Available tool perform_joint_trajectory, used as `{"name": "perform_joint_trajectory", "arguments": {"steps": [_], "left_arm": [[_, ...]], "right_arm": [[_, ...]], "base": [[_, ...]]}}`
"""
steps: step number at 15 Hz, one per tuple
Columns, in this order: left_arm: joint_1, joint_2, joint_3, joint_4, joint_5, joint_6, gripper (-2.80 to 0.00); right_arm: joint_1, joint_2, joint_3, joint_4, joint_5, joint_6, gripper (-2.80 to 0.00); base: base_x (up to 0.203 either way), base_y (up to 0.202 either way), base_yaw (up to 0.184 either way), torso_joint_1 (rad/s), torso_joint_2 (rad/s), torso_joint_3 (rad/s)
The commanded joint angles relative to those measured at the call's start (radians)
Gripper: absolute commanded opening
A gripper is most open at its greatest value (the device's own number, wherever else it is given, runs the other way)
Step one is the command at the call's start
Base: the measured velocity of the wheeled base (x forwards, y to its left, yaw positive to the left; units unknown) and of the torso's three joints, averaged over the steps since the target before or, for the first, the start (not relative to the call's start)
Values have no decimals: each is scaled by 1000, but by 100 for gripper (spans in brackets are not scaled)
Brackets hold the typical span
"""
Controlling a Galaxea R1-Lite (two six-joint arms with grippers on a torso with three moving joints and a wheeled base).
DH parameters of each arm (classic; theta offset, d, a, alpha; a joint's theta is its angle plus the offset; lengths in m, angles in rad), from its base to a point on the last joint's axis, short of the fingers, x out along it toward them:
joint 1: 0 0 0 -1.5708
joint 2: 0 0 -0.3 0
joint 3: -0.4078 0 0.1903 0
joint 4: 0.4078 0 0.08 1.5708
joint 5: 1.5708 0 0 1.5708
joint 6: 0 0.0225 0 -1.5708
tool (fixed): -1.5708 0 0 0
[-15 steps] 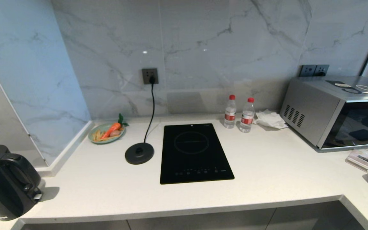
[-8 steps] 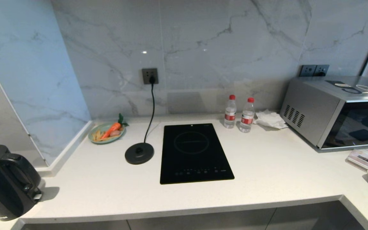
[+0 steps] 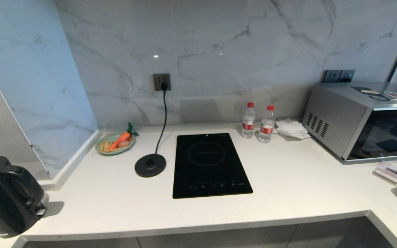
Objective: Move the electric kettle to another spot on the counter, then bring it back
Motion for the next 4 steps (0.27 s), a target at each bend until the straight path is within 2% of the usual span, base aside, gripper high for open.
{"name": "perform_joint_trajectory", "arguments": {"steps": [1,4], "left_arm": [[0,2,1,0,0,0,0],[0,2,-1,0,0,0,0]], "right_arm": [[0,2,0,0,0,0,-280],[0,2,0,0,0,0,-280]], "base": [[0,0,0,0,0,0],[0,0,0,0,0,0]]}}
